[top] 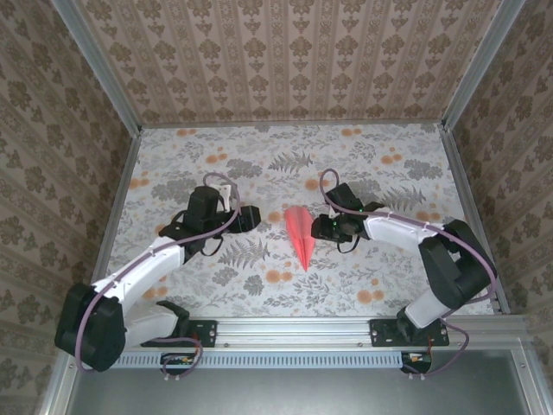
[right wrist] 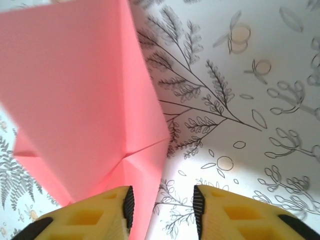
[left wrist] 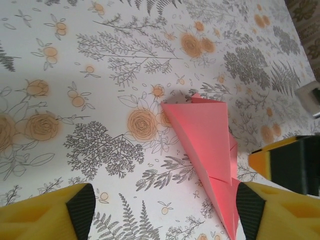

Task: Fold a paper plane with a square sheet of paper (fold left side to right side)
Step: Turn over the paper plane at the center of the table, then move the paper plane to the center of the table.

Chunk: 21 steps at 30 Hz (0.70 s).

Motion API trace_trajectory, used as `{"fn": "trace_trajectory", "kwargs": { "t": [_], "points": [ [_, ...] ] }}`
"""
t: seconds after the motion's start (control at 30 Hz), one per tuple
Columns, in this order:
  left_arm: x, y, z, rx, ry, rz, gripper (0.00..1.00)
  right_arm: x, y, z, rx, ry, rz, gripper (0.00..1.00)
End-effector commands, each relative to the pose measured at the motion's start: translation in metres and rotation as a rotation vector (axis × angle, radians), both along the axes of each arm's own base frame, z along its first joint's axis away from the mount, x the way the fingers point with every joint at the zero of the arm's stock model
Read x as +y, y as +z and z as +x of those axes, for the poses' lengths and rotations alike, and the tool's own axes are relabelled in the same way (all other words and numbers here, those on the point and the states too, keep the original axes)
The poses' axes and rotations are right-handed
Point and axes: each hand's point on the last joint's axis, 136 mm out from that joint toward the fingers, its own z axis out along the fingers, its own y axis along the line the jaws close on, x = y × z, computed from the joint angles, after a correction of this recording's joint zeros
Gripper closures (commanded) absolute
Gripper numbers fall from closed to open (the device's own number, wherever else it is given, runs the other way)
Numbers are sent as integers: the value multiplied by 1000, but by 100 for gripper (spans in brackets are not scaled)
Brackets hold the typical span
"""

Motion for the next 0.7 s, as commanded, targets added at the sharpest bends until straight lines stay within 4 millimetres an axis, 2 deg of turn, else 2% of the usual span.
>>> {"fn": "trace_trajectory", "kwargs": {
  "t": [0.0,0.17,0.3,0.5,0.67],
  "points": [
    [9,8,2,-47,36,-16,18,-8,24,-7,-37,43,-92,56],
    [16,11,0,-74,59,-44,6,-1,36,-18,-44,68,-134,44],
    [19,14,-3,-88,52,-52,0,8,34,-30,-16,93,-156,39],
    [27,14,-4,-96,62,-48,0,32,19,-35,21,153,-181,38],
    [30,12,-5,-90,65,-49,0,45,8,-32,43,173,-196,42]
  ]
}}
